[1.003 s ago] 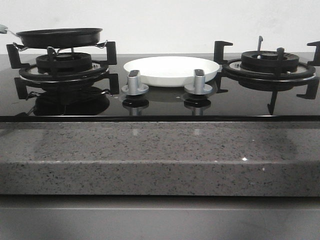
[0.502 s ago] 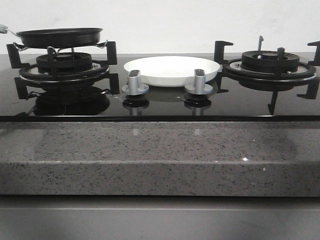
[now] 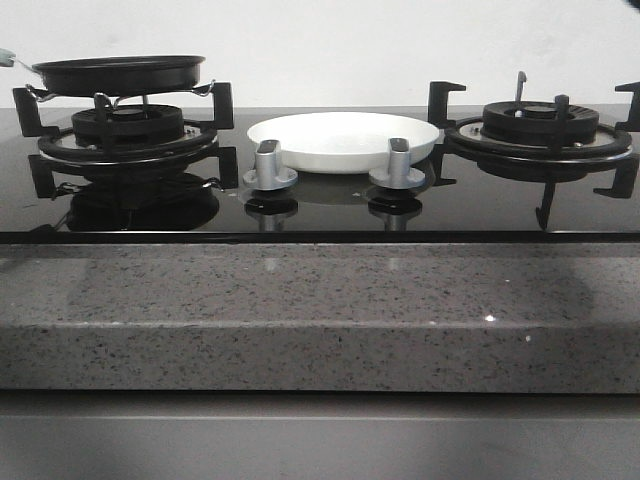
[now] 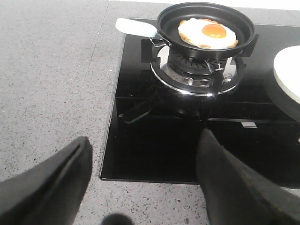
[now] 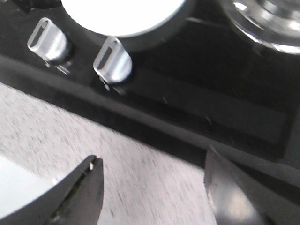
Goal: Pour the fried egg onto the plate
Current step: 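Lower the right gripper to the rim of the white plate and grasp it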
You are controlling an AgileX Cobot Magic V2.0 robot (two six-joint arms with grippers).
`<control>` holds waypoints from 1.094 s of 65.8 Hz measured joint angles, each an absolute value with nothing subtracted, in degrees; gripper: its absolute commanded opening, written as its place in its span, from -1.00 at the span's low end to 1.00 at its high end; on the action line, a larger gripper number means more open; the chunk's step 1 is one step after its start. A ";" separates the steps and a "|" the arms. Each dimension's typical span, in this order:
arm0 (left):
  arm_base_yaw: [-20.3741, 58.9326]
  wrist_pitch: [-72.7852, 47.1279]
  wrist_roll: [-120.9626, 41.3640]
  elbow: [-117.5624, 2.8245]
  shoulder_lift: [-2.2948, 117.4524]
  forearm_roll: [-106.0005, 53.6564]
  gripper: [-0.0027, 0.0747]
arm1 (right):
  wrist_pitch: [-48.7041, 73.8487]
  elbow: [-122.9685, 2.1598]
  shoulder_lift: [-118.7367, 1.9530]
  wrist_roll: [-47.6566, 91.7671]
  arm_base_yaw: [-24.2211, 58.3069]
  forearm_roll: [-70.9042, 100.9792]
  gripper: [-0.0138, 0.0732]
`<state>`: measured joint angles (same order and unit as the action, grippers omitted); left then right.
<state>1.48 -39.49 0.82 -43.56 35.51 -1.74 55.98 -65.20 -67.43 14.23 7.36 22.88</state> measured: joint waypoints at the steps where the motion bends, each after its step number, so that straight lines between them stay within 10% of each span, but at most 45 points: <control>1: 1.48 -39.49 0.82 -43.56 35.51 -1.74 0.31 | 56.08 -65.90 -68.28 14.27 7.67 23.00 0.44; 72: 1.48 -39.49 0.82 -43.56 35.51 -1.74 0.31 | 67.68 -115.88 -119.92 14.66 8.42 23.53 0.44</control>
